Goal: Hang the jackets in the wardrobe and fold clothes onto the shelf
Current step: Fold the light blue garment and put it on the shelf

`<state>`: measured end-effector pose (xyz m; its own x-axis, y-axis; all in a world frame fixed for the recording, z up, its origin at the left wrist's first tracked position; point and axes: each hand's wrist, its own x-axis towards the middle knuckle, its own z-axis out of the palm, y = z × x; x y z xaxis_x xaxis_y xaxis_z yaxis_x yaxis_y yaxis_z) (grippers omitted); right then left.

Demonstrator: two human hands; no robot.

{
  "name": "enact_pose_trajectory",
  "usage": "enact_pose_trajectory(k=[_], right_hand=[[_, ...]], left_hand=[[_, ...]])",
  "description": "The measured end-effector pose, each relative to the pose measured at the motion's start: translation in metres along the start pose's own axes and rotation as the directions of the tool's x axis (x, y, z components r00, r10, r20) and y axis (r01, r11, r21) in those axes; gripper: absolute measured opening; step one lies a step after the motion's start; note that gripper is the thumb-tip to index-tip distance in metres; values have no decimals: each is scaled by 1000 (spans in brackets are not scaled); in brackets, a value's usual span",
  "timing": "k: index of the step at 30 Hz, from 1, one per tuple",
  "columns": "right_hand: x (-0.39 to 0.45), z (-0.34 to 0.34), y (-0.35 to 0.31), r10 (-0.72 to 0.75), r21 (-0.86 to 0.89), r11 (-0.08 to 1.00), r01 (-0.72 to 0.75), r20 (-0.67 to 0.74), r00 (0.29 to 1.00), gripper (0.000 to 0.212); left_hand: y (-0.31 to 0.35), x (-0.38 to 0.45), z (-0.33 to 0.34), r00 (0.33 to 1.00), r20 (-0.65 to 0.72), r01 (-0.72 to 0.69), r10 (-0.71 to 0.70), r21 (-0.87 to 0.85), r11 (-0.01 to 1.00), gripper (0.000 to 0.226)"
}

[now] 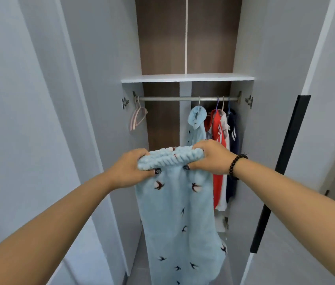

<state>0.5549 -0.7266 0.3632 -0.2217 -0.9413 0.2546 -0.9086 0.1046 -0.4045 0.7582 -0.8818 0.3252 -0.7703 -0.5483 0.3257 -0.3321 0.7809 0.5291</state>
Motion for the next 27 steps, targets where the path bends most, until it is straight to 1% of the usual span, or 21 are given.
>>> enact_pose_trajectory(k=[2,3,4,5,7,8,10,11,13,15,18,21,23,24,27], right_hand=[[16,0,-7,-75,58,995,76,-10,997,25],[25,1,-11,-119,56,991,119,-9,993,22],[33,3,-16,-167,22,986,166,21,986,19],[40,6,-20,-215,-38,975,218,77,974,17],[48,11,-29,-286,-111,945,307,170,943,20],[50,12,-31,-317,-101,936,337,168,933,21],[54,9,-37,-367,25,930,367,86,926,20],[54,7,-42,-394,68,919,389,76,916,22],[50,5,-53,-479,50,877,477,164,863,25],[46,6,-63,-540,120,841,527,192,819,23],[37,6,-78,-607,316,777,544,147,781,30],[23,6,-98,-658,451,713,537,167,734,46],[17,7,-112,-676,512,682,523,166,718,54],[14,6,-120,-682,543,665,513,161,714,55],[4,5,-147,-674,656,609,446,133,726,55]], left_hand=[[-8,-11,-16,986,-136,85,-96,-81,993,26],[-9,-15,-23,969,-209,116,-134,-97,988,29],[-8,-20,-29,951,-261,150,-167,-87,985,33],[-6,-26,-33,941,-277,189,-194,-43,981,37],[3,-39,-35,940,-248,264,-233,101,959,44],[6,-46,-36,928,-269,299,-258,121,947,46],[15,-63,-43,865,-399,355,-306,54,933,48],[22,-72,-48,835,-444,381,-326,37,924,48],[40,-91,-53,818,-444,452,-365,103,886,48],[58,-114,-59,786,-465,513,-407,124,850,49],[80,-152,-65,712,-544,551,-443,44,833,51],[105,-189,-71,631,-594,565,-499,-88,820,58],[120,-209,-79,576,-600,607,-555,-142,782,63],[129,-219,-84,555,-590,621,-586,-174,764,62],[149,-250,-104,532,-534,617,-657,-287,733,47]])
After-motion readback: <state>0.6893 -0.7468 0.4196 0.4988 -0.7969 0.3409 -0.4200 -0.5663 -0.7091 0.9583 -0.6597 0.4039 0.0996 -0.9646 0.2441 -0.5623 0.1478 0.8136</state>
